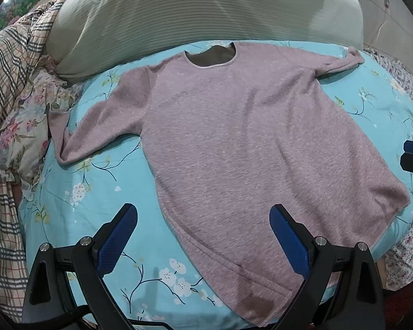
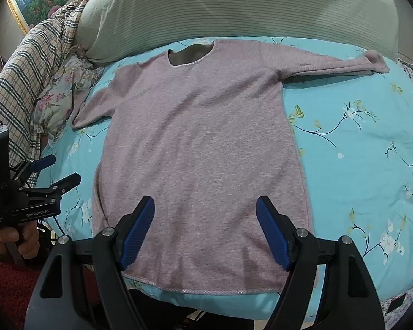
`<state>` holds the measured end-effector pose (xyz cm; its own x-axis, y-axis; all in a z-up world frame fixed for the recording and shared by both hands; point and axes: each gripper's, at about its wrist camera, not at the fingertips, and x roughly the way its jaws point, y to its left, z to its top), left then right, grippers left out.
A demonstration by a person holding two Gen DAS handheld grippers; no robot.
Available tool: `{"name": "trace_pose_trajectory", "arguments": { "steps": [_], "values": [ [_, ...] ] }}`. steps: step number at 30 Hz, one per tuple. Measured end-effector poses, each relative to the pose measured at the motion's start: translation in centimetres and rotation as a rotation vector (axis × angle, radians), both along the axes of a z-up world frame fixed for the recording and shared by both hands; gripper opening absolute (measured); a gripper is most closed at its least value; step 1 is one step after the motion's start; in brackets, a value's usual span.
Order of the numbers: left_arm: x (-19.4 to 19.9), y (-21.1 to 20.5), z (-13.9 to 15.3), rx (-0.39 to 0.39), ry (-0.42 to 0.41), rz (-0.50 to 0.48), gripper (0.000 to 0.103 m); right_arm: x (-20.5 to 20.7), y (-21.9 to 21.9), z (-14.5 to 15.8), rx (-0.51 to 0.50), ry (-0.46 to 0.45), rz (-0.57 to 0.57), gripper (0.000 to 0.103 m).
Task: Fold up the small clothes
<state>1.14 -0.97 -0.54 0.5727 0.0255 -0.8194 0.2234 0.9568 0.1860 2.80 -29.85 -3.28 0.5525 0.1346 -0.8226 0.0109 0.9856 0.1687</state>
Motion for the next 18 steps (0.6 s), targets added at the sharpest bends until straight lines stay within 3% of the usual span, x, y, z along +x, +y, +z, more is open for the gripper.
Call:
{"name": "trace_pose_trajectory", "arguments": {
  "steps": [8,18],
  "values": [
    [0.3,-0.4,-0.4,-0.010,-0.024,-0.004,0.097,0.3,-0.2,-0.3,0.004,-0.004,-0.005,0.077],
    [1.3,-0.5,-1.2,-0.014,0.013,0.006,0.097,1.7,-3.0,-0.6,0.069,-0.034,-0.056,0.077]
  ]
}}
